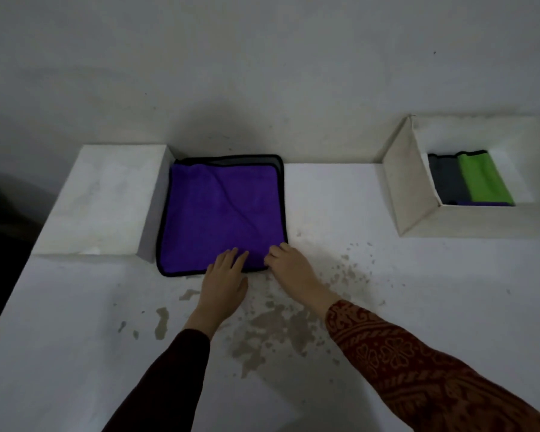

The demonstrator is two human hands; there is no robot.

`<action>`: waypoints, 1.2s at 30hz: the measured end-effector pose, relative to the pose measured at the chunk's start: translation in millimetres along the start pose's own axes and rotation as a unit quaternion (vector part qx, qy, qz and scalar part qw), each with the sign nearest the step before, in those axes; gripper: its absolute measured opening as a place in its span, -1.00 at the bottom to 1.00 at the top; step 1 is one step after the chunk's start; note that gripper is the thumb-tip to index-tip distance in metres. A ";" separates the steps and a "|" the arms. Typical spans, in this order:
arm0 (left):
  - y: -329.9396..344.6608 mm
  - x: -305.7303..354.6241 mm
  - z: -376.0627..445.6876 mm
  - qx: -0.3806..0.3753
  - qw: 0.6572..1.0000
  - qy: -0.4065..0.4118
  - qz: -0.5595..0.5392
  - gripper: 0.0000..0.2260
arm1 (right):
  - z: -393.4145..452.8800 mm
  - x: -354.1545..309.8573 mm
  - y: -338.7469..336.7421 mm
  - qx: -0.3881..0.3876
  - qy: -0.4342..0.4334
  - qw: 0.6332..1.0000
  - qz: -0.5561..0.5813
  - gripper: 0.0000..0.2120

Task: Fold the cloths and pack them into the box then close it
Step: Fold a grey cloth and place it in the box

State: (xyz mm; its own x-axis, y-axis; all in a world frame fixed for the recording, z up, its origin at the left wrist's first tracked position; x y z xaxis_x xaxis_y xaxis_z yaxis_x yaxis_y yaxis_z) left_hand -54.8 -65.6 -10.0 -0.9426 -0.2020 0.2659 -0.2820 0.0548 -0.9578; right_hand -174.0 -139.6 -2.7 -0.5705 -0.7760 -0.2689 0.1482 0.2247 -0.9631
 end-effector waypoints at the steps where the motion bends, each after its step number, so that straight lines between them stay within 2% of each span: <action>1: -0.6 -0.9 1.1 0.003 1.000 0.005 0.010 -0.52 | 3.6 -0.6 -2.0 0.013 -0.002 1.000 -0.018 -0.93; 5: -5.5 -3.4 6.8 0.030 0.999 0.019 0.022 -0.62 | 12.1 -1.6 -16.3 0.085 0.001 0.996 0.009 -0.89; 7: -10.9 -10.1 11.2 0.052 0.998 0.025 0.039 -0.60 | 14.2 -3.5 -24.1 0.095 -0.016 0.995 0.011 -0.86; 10: -20.4 -32.3 13.0 0.069 0.995 0.001 0.075 -0.54 | 19.7 -2.6 -29.7 0.049 -0.041 0.998 0.014 -0.77; 12: -26.3 -51.5 10.6 0.077 0.992 -0.018 0.100 -0.55 | 22.1 5.5 -26.8 -0.006 -0.016 0.999 0.036 -0.73; 14: -27.5 -70.6 6.5 0.070 0.991 -0.026 0.114 -0.53 | 20.4 13.1 -20.9 -0.013 -0.031 0.998 0.051 -0.49; 16: -25.3 -87.8 2.0 0.055 0.993 -0.032 0.098 -0.48 | 20.1 19.7 -20.5 -0.016 -0.026 0.997 0.076 -0.39; 17: -26.5 -93.3 -0.2 0.056 0.995 -0.036 0.077 -0.47 | 20.7 22.8 -22.4 -0.023 -0.016 0.995 0.099 -0.40; 19: -35.4 -95.2 -1.3 0.077 0.996 -0.035 0.021 -0.46 | 25.6 31.0 -35.5 0.012 -0.007 0.988 0.153 -0.43; 22: -63.2 -76.3 1.1 0.122 0.991 -0.007 -0.052 -0.43 | 21.8 42.7 -70.8 0.066 -0.008 0.975 0.213 -0.58; 27: -109.2 -17.3 -20.1 0.169 0.978 0.077 -0.093 -0.47 | -41.1 58.4 -141.3 0.157 -0.006 0.970 0.187 -0.63; 30: -113.7 24.8 -45.1 0.148 0.976 0.110 -0.113 -0.47 | -102.7 61.1 -163.6 0.186 -0.005 0.968 0.171 -0.63; 32: -104.2 51.8 -66.4 0.107 0.978 0.127 -0.129 -0.50 | -147.8 60.9 -161.8 0.176 0.020 0.964 0.198 -0.63; 36: -58.7 86.0 -116.5 -0.028 0.982 0.128 -0.137 -0.52 | -235.2 61.9 -127.7 0.054 0.109 0.959 0.257 -0.64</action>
State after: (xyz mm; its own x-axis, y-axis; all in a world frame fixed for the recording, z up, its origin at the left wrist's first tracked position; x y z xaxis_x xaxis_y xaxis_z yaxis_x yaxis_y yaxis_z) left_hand -140.1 27.8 81.8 -0.8424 0.0363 0.5376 -0.5332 0.0874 -0.8414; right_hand -418.2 -77.7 106.8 -0.5522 -0.4353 -0.7111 0.5316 0.4732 -0.7025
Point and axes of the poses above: each hand's wrist, its own z-axis towards the middle knuckle, its own y-axis out of the palm, x = y × z, the point moved 5 cm from there along z, towards the middle knuckle, and after that the axes turned 1 degree about x, right-handed, at the moved point
